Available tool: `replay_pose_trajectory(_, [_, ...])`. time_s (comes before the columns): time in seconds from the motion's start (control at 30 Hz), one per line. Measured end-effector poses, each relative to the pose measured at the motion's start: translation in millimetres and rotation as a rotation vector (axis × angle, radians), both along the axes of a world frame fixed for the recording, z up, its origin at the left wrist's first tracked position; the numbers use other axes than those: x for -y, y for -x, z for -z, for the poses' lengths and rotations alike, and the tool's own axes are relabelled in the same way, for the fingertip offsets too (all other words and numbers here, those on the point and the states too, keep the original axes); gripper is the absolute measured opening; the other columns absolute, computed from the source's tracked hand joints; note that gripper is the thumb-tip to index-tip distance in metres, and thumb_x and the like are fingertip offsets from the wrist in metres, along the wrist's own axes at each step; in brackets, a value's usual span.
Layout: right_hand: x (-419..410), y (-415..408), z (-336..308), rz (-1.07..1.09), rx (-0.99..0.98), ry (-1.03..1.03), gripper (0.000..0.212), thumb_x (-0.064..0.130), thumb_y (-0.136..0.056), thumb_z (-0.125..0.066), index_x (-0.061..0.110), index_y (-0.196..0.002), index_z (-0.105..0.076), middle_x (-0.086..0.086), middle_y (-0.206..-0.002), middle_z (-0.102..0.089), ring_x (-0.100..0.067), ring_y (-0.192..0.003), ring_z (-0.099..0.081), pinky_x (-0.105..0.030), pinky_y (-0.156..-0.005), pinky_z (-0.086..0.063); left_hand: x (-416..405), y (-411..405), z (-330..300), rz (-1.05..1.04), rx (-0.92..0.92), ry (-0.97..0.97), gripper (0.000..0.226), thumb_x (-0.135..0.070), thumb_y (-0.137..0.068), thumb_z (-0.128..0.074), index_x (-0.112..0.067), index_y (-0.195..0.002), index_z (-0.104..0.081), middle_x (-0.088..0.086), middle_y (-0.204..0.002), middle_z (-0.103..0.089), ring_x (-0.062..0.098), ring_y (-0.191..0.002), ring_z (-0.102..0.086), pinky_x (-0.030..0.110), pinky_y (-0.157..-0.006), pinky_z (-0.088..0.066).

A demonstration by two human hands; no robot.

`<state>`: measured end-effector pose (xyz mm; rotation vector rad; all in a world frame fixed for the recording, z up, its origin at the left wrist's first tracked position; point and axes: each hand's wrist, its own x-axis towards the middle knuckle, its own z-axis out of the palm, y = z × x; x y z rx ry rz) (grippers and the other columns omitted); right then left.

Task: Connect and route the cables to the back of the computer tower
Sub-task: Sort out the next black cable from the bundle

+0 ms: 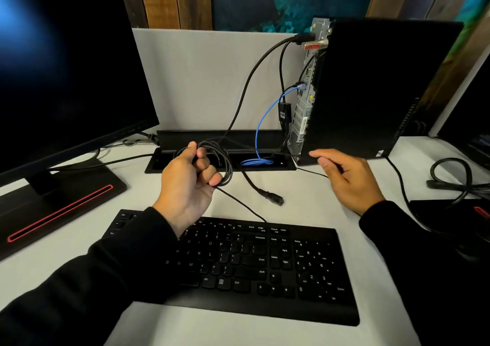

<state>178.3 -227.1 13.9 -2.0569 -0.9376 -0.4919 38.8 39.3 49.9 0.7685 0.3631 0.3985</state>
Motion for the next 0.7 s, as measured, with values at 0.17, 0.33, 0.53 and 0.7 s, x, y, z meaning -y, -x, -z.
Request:
replay_pose_trajectory(0.17, [-5, 1, 5, -0.029, 0.059, 0.108, 0.025, 0.008, -0.100, -0.064, 0.013, -0.122, -0.075, 0.002, -0.090, -0.070, -0.005, -0.080, -0.062, -0.015, -0.073, -0.048, 1, -3, 4, -0.016, 0.018, -0.084, 0.039, -0.030, -0.109, -0.042, -0.016, -0.074, -0.052, -0.004, -0.057, -0.033, 0.011, -0.046, -0.022, 0.025, -0.046, -0.030])
replay_pose_trajectory(0.33, [-47, 30, -10, -0.135, -0.087, 0.045, 0.016, 0.012, -0.097, -0.068, 0.014, -0.110, -0.077, 0.002, -0.078, -0.067, -0.012, -0.070, -0.062, -0.025, -0.068, -0.052, 10, 1, 6, 0.021, 0.056, -0.273, 0.039, -0.030, -0.110, -0.039, -0.016, -0.075, -0.050, -0.002, -0.059, -0.026, 0.014, -0.049, -0.018, 0.025, -0.048, -0.032])
replay_pose_trajectory(0.53, [-66, 52, -55, -0.406, -0.802, -0.609, 0.020, 0.004, -0.105, -0.049, 0.015, -0.095, -0.061, -0.002, -0.069, -0.049, -0.013, -0.060, -0.041, -0.027, -0.056, -0.037, 14, 3, 11, 0.048, 0.068, -0.349, 0.038, -0.029, -0.110, -0.038, -0.015, -0.076, -0.049, 0.005, -0.070, -0.013, 0.020, -0.057, -0.011, 0.027, -0.050, -0.031])
replay_pose_trajectory(0.7, [-68, 65, -78, -0.561, -0.963, -0.959, 0.026, 0.002, -0.107, -0.035, 0.012, -0.105, -0.059, -0.002, -0.076, -0.051, -0.011, -0.061, -0.037, -0.023, -0.057, -0.033, 23, 3, 23, 0.121, 0.072, -0.420, 0.038, -0.027, -0.111, -0.036, -0.014, -0.076, -0.047, -0.002, -0.060, -0.024, 0.014, -0.050, -0.017, 0.025, -0.050, -0.033])
